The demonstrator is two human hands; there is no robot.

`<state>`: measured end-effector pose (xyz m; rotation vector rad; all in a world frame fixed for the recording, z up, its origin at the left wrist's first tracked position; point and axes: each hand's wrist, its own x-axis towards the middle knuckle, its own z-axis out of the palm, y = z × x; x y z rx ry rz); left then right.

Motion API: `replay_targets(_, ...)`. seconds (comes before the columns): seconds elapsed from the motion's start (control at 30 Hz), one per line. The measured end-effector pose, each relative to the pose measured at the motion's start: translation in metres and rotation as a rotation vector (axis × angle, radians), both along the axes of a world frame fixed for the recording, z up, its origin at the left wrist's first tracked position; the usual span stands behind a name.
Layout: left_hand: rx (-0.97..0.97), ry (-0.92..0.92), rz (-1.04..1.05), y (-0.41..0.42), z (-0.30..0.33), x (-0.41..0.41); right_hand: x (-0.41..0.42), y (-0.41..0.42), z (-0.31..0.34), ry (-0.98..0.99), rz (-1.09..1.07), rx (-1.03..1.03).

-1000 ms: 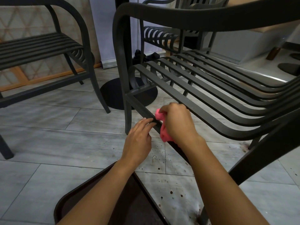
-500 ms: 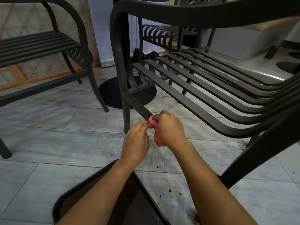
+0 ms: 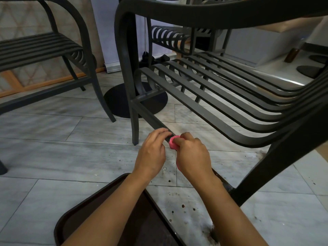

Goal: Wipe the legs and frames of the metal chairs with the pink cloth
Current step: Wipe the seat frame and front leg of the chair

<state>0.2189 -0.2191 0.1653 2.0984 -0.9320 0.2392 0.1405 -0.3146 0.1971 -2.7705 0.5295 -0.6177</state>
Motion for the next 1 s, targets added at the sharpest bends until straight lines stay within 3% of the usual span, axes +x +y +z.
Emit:
replay_targets(0.2,0.048,-0.032,-0.065,-0.001,0.001,-0.008,-0.015,0.005,-0.001,0.000,-0.038,-0.079)
replay_targets(0.67,0.145,0.059,-0.093,0.000,0.005,-0.011,-0.037,0.016,0.020,0.193,-0.020,-0.036)
replay_targets(1.0,0.188,0.049,-0.124,0.004,0.014,-0.018,-0.100,0.037,0.016,0.108,-0.082,0.012)
